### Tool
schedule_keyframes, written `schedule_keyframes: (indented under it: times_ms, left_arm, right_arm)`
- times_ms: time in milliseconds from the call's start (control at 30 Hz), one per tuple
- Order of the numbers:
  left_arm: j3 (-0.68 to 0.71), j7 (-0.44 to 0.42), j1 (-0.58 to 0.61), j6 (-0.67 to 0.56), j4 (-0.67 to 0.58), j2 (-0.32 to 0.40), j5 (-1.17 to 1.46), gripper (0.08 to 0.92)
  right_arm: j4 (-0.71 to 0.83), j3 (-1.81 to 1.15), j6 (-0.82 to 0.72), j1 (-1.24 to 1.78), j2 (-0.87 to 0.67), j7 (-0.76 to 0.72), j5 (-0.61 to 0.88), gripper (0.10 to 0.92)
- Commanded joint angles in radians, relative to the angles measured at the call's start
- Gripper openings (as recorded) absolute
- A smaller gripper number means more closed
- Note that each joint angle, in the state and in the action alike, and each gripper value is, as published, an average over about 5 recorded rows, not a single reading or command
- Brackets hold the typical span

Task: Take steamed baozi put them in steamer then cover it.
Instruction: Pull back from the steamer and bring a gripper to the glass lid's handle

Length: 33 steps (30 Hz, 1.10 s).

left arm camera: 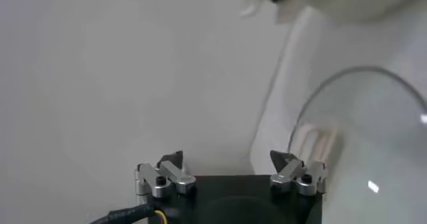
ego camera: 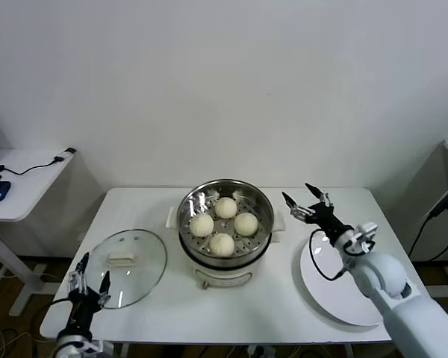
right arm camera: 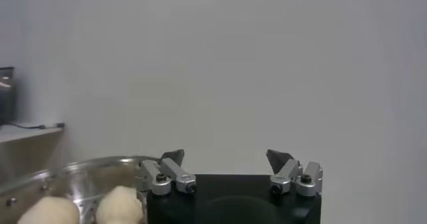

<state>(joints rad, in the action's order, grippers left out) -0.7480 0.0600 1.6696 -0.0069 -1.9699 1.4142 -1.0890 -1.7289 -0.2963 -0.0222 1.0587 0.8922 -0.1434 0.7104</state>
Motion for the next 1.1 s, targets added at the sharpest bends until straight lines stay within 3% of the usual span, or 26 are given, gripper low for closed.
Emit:
schedule_keyframes:
  times_ms: [33, 167, 500, 1100]
  left_arm:
    - [0.126, 0.065, -0.112, 0.078, 0.195, -0.039, -0.353, 0.823]
    - [0.185, 0.066, -0.168, 0.143, 0.262, -0.040, -0.314, 0.823]
    - [0.185, 0.092, -0.349, 0.152, 0.454, -0.011, -0.325, 0.823]
    - [0.170, 0.142, -0.439, 0.174, 0.531, -0.053, -0.286, 0.823]
  right_arm:
    - [-0.020, -0.217, -0.014, 0.222, 0.126, 0.013, -0.108, 0.823]
    - [0.001, -0.221, 0.005, 0.225, 0.131, 0.006, -0.137, 0.823]
    - [0.031, -0.222, 0.013, 0.213, 0.141, 0.000, -0.153, 0.823]
    - [0.054, -0.237, 0.032, 0.229, 0.167, -0.021, -0.182, 0.823]
